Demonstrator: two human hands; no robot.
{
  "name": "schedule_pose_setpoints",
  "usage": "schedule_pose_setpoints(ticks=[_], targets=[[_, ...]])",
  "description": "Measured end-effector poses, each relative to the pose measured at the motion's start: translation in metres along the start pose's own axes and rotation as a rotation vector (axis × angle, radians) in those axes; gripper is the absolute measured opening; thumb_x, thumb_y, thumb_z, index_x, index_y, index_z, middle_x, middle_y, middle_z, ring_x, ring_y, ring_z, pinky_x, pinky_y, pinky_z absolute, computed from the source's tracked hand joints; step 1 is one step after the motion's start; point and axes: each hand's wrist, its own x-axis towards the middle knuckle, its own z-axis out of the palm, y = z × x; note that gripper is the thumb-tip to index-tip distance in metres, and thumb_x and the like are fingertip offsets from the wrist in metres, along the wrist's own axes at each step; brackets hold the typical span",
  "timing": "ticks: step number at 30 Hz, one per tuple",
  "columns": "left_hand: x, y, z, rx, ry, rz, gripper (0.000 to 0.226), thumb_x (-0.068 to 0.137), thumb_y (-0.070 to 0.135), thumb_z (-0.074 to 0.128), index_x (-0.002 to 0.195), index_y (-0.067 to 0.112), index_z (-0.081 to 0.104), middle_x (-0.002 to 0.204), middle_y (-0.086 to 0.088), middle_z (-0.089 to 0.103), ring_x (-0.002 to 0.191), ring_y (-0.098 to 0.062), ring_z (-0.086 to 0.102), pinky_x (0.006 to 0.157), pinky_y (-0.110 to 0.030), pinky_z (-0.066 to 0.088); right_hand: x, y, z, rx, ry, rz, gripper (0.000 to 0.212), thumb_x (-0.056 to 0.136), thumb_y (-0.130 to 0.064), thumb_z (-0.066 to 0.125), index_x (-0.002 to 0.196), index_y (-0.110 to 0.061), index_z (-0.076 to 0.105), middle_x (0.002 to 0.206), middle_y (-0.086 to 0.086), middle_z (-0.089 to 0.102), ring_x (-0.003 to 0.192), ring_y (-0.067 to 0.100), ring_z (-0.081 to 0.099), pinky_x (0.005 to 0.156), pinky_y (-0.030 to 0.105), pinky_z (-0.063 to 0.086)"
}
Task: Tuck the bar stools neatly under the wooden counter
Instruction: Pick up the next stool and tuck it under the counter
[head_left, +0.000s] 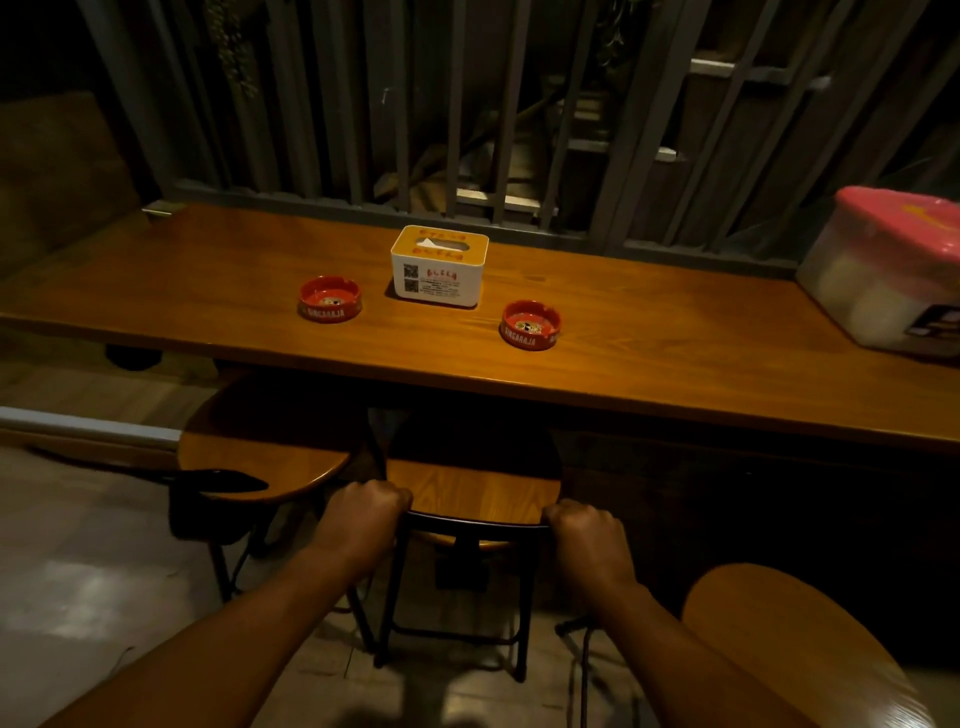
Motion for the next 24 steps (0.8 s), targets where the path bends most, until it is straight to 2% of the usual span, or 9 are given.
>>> schedule_pose_setpoints(ticks=[3, 8, 13, 17, 20, 24], targets=[[0.005, 0.0, 0.0, 0.018, 0.0, 0.005, 0.023, 0.074, 0.001, 0.064, 0.09, 0.016, 0.07, 0.084, -0.006, 0.07, 0.075, -0.027, 0.067, 0.058, -0.034, 0.049, 0.006, 0.005, 0.001, 0.004, 0.018, -0.012, 0.021, 0.07, 0.003, 0.07, 0.069, -0.017, 0.062, 0.064, 0.003, 0.061, 0.05, 0.023, 0.06, 0.044, 0.027, 0.031], [0.012, 0.003, -0.003, -0.003, 0.032, -0.003, 0.022, 0.078, 0.0, 0.063, 0.092, 0.016, 0.069, 0.088, -0.006, 0.07, 0.079, -0.026, 0.067, 0.063, -0.034, 0.053, 0.013, 0.011, -0.001, 0.011, 0.032, -0.047, 0.02, 0.073, 0.002, 0.069, 0.072, -0.018, 0.065, 0.068, 0.003, 0.064, 0.056, 0.023, 0.062, 0.044, 0.028, 0.038], [0.006, 0.004, 0.004, -0.013, 0.027, 0.003, 0.027, 0.076, -0.002, 0.065, 0.095, 0.016, 0.07, 0.09, -0.006, 0.07, 0.081, -0.027, 0.067, 0.062, -0.032, 0.048, 0.006, 0.014, 0.001, -0.023, 0.008, -0.069, 0.021, 0.071, 0.004, 0.069, 0.076, -0.016, 0.067, 0.069, 0.004, 0.064, 0.055, 0.024, 0.062, 0.043, 0.03, 0.043], [0.005, 0.002, 0.007, -0.003, 0.027, 0.019, 0.029, 0.076, 0.0, 0.065, 0.098, 0.017, 0.07, 0.094, -0.005, 0.071, 0.084, -0.027, 0.066, 0.066, -0.034, 0.05, 0.0, 0.015, 0.004, -0.038, -0.015, -0.08, 0.02, 0.076, 0.001, 0.067, 0.085, -0.016, 0.068, 0.077, 0.003, 0.066, 0.062, 0.023, 0.063, 0.049, 0.035, 0.052], [0.01, 0.007, 0.005, -0.016, 0.039, 0.035, 0.028, 0.081, 0.003, 0.065, 0.104, 0.018, 0.069, 0.099, -0.004, 0.07, 0.09, -0.023, 0.066, 0.071, -0.031, 0.049, 0.0, 0.016, 0.002, -0.038, -0.007, -0.071, 0.016, 0.075, -0.001, 0.07, 0.08, -0.016, 0.066, 0.071, 0.003, 0.064, 0.058, 0.022, 0.063, 0.046, 0.032, 0.048], [0.019, 0.006, 0.003, -0.004, 0.046, 0.037, 0.026, 0.084, 0.006, 0.062, 0.105, 0.019, 0.068, 0.099, -0.003, 0.07, 0.089, -0.021, 0.067, 0.07, -0.028, 0.049, 0.008, 0.016, 0.002, -0.019, 0.028, -0.048, 0.018, 0.072, 0.0, 0.073, 0.072, -0.015, 0.065, 0.066, 0.005, 0.062, 0.053, 0.025, 0.063, 0.043, 0.03, 0.041]])
